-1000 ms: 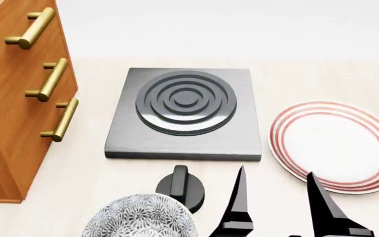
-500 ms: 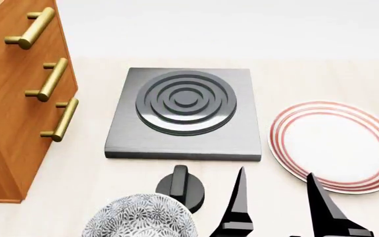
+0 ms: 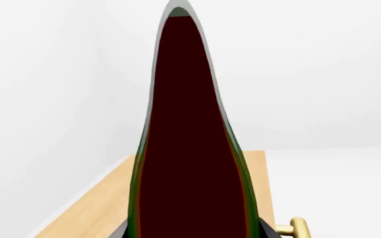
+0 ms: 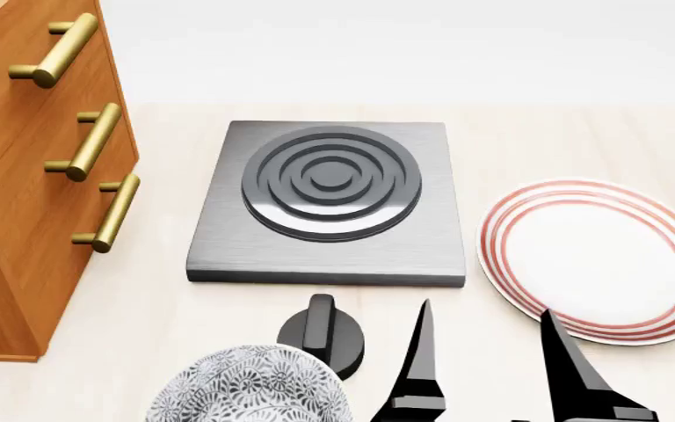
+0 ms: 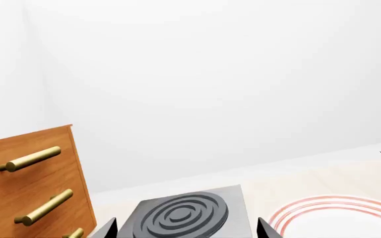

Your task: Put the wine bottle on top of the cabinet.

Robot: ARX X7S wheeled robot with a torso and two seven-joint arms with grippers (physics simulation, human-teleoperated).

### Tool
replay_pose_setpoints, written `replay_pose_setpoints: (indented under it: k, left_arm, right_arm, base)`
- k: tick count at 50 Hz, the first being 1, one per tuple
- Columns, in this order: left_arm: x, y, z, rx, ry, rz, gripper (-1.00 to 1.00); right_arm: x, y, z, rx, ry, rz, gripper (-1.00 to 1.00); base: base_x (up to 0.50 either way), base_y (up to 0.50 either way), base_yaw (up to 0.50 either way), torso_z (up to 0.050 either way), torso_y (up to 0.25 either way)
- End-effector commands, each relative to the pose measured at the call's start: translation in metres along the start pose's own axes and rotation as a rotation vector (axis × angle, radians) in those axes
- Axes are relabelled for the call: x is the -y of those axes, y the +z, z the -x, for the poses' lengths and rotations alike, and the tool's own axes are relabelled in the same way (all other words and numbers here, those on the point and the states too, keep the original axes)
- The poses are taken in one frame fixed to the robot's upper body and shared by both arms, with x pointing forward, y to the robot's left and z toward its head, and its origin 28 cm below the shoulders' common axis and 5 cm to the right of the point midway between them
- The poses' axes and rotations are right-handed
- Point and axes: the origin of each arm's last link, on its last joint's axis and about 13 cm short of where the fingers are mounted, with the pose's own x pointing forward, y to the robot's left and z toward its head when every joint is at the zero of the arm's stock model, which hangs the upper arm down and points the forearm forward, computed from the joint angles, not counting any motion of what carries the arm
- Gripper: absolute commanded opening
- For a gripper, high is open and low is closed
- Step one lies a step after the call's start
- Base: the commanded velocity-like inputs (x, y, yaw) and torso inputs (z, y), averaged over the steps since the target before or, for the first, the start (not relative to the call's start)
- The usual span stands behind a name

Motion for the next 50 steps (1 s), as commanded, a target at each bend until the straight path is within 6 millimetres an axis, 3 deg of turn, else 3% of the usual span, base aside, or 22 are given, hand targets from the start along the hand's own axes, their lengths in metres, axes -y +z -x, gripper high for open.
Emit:
replay_pose_setpoints:
  k: [1,14,27,28,50]
  left_arm:
    - [0.004,-0.019,-0.001,-0.031,0.011,0.022,-1.0]
    - [0.005,-0.036,-0.001,-0.063,0.018,0.038,-1.0]
    - [0.005,-0.038,-0.001,-0.071,0.017,0.033,-1.0]
    - [0.005,-0.038,-0.001,-0.073,0.014,0.038,1.0]
    - [0.007,-0.033,-0.001,-0.057,0.02,0.039,1.0]
  right_arm:
    - [0.0,0.0,0.0,-0.002,0.001,0.002,1.0]
    - [0.0,-0.002,0.0,-0.005,0.0,0.001,1.0]
    - [0.0,-0.002,0.0,-0.007,0.001,0.0,1.0]
    - [0.0,-0.002,0.0,-0.007,0.001,0.0,1.0]
    - [0.0,-0.002,0.0,-0.008,0.004,0.0,1.0]
  base:
    - [0.0,0.0,0.0,0.0,0.0]
    - [0.0,0.0,0.0,0.0,0.0]
    - [0.0,0.0,0.0,0.0,0.0]
    - [0.0,0.0,0.0,0.0,0.0]
    - [0.0,0.0,0.0,0.0,0.0]
